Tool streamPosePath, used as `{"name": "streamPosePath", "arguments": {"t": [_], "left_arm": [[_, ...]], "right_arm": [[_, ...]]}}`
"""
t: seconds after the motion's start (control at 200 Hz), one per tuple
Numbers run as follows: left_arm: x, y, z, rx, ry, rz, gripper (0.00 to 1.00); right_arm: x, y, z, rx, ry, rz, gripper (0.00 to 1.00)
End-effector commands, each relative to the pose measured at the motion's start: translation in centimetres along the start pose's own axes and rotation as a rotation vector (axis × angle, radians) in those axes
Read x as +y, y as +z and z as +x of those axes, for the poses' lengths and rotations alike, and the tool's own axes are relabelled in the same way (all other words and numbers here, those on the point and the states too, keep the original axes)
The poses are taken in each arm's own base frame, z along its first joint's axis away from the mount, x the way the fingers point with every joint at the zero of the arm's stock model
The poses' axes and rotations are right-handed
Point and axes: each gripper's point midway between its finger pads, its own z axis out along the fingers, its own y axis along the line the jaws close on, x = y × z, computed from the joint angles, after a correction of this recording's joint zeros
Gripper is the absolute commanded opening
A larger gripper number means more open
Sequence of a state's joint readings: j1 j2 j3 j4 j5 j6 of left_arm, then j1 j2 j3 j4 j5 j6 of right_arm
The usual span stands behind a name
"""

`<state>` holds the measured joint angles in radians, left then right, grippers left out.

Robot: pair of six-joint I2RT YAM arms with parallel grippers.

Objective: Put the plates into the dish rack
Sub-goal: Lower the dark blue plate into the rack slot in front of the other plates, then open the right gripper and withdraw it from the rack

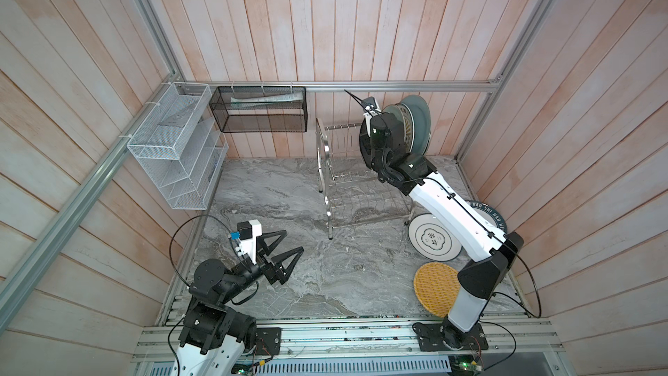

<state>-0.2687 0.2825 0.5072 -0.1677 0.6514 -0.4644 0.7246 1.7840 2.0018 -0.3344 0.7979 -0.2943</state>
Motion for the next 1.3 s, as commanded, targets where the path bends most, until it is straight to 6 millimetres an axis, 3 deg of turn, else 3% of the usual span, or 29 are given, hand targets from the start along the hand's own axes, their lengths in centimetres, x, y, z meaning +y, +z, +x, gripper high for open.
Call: {"name": "streamPosePath", "arguments": {"t": [0.0, 0.69, 0.96, 1.295], "left_arm": [[0.0, 0.1, 0.1, 0.001, 0.001, 0.012, 1.00], [-0.1, 0.0, 0.1, 0.003, -0.001, 0.012, 1.00], [0.3, 0.2, 0.3, 0.015, -0.014, -0.001, 1.00], [0.6, 0.3, 0.4, 0.023, -0.025, -0.014, 1.00]], "right_arm": [[-2.4, -1.6, -1.0, -0.006, 0.042, 0.011, 0.04], [-2.9, -1.6, -1.5, -0.010, 0.077, 0.015, 0.29], [-3.3, -1.9, -1.9, -0.016, 0.103, 0.014, 0.56], [-3.9, -2.6, -2.9, -0.031, 0.161, -0.021, 0.83]]}}
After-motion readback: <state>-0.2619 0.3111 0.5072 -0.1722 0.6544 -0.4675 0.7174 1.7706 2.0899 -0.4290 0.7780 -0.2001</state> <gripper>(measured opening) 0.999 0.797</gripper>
